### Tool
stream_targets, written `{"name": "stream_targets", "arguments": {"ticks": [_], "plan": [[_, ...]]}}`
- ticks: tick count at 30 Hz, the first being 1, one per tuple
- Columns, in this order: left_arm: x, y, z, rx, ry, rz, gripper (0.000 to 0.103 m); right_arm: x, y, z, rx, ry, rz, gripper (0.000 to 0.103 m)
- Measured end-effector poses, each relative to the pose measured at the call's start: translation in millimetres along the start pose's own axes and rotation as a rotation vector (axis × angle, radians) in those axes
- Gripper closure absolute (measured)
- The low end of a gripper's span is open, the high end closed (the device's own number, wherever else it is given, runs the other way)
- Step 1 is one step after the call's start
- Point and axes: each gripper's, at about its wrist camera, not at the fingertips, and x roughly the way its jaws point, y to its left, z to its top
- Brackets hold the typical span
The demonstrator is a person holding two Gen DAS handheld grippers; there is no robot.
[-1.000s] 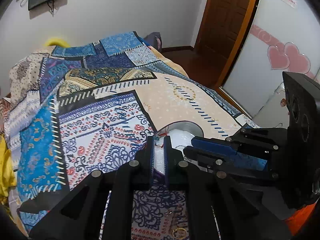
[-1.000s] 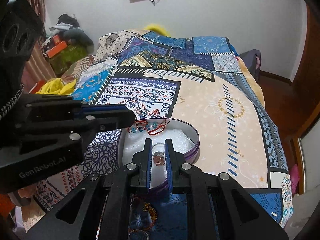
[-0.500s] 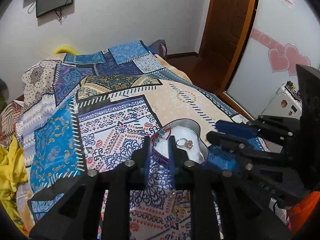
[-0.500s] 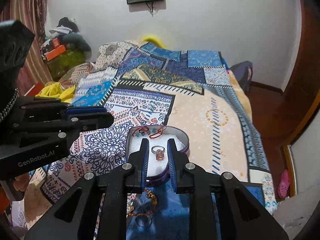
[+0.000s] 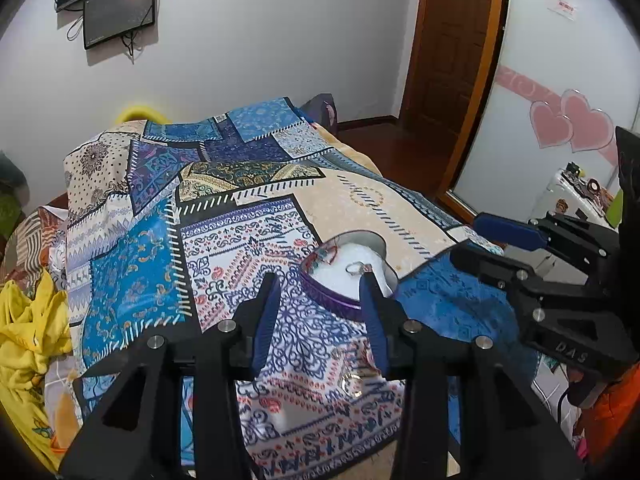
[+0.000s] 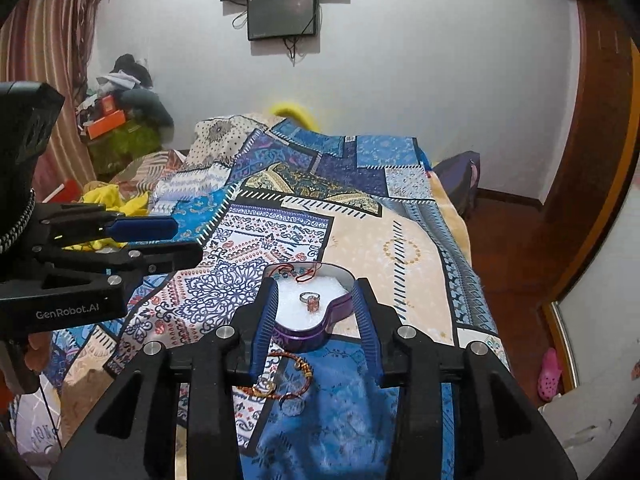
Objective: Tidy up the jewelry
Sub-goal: 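Withdraw both grippers from the tin toward the remaining jewelry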
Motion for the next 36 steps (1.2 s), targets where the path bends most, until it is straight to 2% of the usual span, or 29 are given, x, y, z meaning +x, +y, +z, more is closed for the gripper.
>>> {"name": "stream_targets", "arguments": {"ticks": [8, 18, 28, 33, 36], "plan": [[-4, -8, -19, 0.02, 0.025, 0.007, 0.062, -5, -8, -12, 0.032, 0.005, -0.014, 0.068], [22, -10, -44, 0.003, 0.115, 0.001, 0.062, 6, -16, -40, 0.053, 0.081, -0.026, 0.067], [39, -13, -72, 0.008, 0.19, -0.03, 0.062, 25, -10, -74, 0.052, 0.19, 0.045, 0.068], [49, -16, -82, 0.013, 0.227, -0.051, 0.063, 31, -2, -84, 0.025, 0.217, 0.073, 0.068], [53, -18, -86, 0.015, 0.237, -0.062, 0.067, 33, -1, -86, 0.02, 0.219, 0.088, 0.068]]}}
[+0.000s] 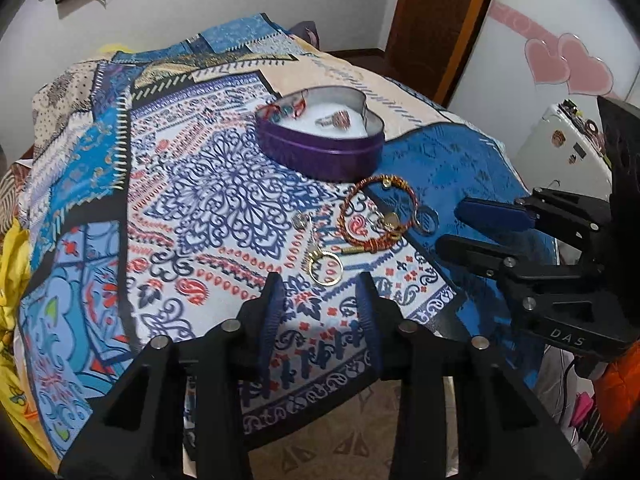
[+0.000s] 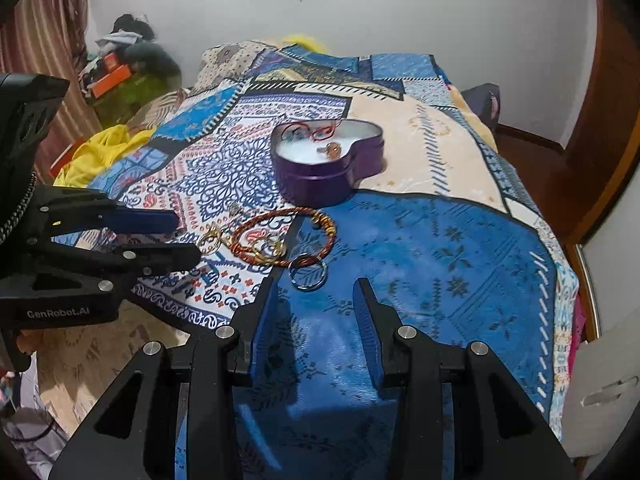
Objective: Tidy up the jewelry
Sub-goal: 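Withdraw both grippers from the tin toward the remaining jewelry, then grasp a gold ring with the left gripper while the right gripper grasps a silver ring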
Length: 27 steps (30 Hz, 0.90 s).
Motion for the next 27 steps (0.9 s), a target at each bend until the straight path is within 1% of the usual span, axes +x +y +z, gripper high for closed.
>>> {"name": "stream_targets", "arguments": {"ticks": [4, 8, 13, 15, 20, 21, 22, 25, 27], "plan": [[3, -1, -1, -0.004, -0.007, -0.009, 0.067, 3, 2, 0, -0.012, -0.002, 0.009, 0.068], [7, 2, 1, -0.024, -0.012, -0.018, 0.072, 5, 4, 1, -0.011, -0.017, 0.009, 0.068], [11, 4, 3, -0.036, -0.02, -0.023, 0.078, 10, 8, 2, -0.023, -0.019, 0.021, 0.076], [12, 3, 4, -0.031, -0.024, -0.027, 0.086, 11, 10, 2, -0.025, -0.02, 0.021, 0.086], [10, -2, 2, -0.012, -0.044, 0.01, 0.087, 11, 12, 2, -0.018, -0.029, 0.014, 0.086], [9, -2, 1, -0.015, -0.047, 0.013, 0.09, 10, 11, 2, -0.013, -0.031, 0.016, 0.086], [8, -1, 1, -0.019, -0.051, 0.015, 0.102, 9, 10, 2, -0.009, -0.033, 0.015, 0.086], [6, 4, 0, -0.049, -0.04, -0.008, 0.102, 5, 7, 3, 0.005, -0.041, 0.013, 0.086], [4, 6, -1, -0.051, -0.04, 0.004, 0.102, 2, 5, 4, 0.01, -0.047, 0.009, 0.086]]}}
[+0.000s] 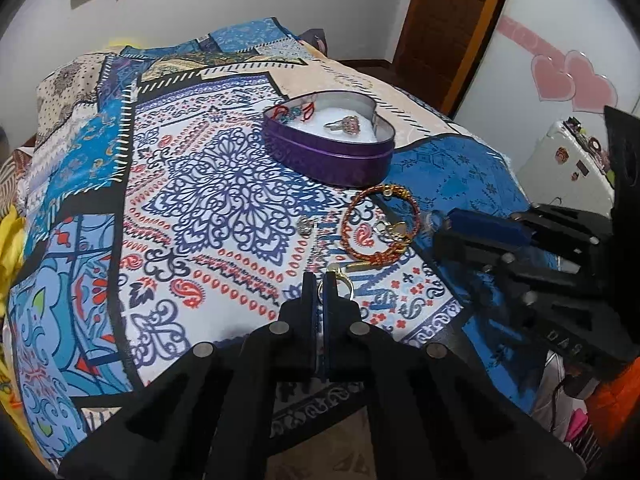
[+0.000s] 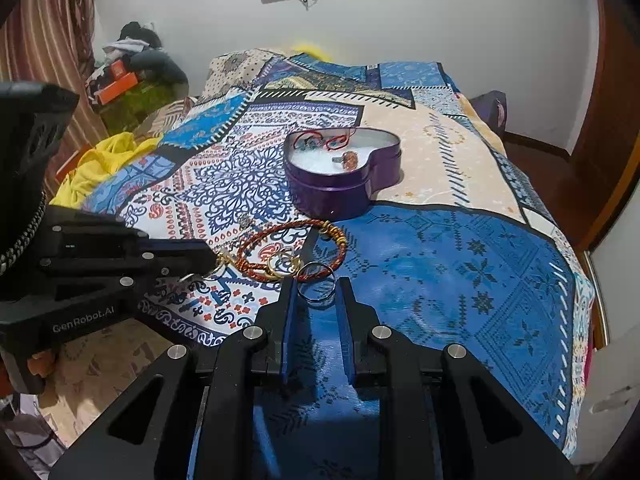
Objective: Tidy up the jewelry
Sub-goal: 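Grasp a gold ring with the left gripper while the right gripper grasps a silver ring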
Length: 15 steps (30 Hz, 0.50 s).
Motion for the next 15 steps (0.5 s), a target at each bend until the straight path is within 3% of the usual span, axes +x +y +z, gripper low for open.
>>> {"name": "stream_targets", "arguments": {"ticks": [4, 6, 10, 15], "plan": [[-5, -1, -2, 0.009, 0.008, -0.006, 0.102, -7, -4, 1, 0.01, -0.013, -0.01, 0.086], [-10, -4, -3, 0.027, 0.004, -0.005, 0.096, -9, -5, 2, 0.015, -0.017, -0.012, 0.086], [-12, -8, -4, 0.051, -0.003, 0.014, 0.071, -11, -7, 2, 0.029, -0.017, -0.008, 0.086], [-1, -7, -3, 0.047, 0.025, 0.007, 0.07, -13, -4, 2, 0.023, -0.019, -0.004, 0.086]]}}
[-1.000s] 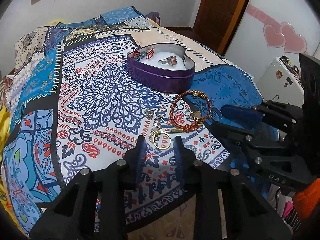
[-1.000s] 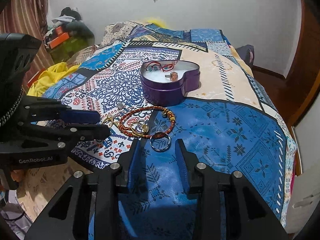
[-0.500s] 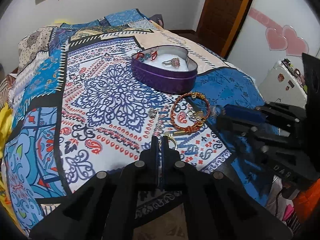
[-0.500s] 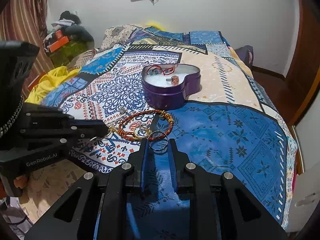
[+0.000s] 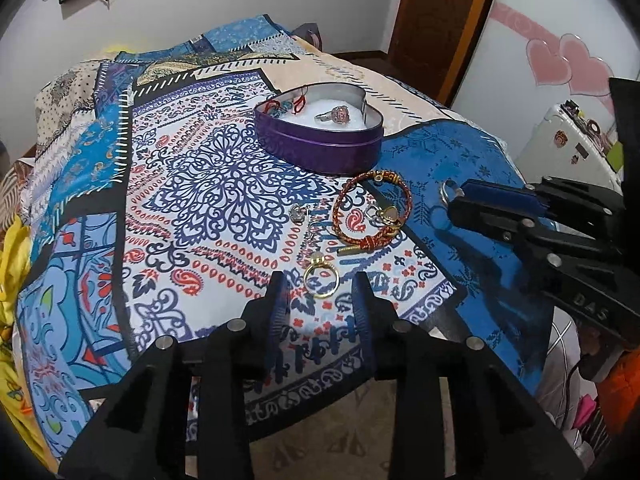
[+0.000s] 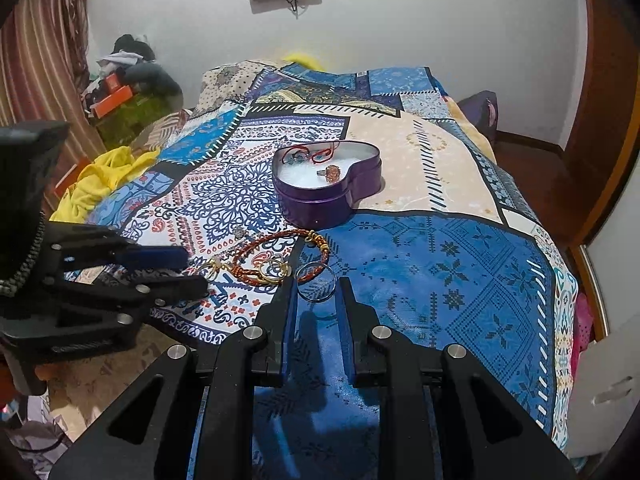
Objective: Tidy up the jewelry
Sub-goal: 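Grasp a gold ring with the left gripper while the right gripper grasps a silver ring, then carry both rings over the purple tin and open both grippers to drop them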
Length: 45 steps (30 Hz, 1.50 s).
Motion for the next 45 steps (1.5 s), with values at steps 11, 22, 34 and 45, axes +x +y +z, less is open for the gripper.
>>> {"name": "stream_targets", "arguments": {"ticks": [11, 22, 34, 45], "plan": [[6, 12, 4, -0.075, -0.017, -0.019, 0.085, -8, 1, 4, -0.001, -0.02, -0.002, 0.086], [-25, 16, 13, -0.076, -0.098, 0.022, 0.085, -14, 1, 23, 0.001, -0.07, -0.009, 0.086], [-58, 15, 53, -0.062, -0.233, 0.018, 0.085, -27, -3, 54, 0.002, -0.155, -0.027, 0.086], [-75, 22, 86, -0.049, -0.321, 0.035, 0.085, -31, -12, 81, 0.009, -0.219, -0.031, 0.086]]}}
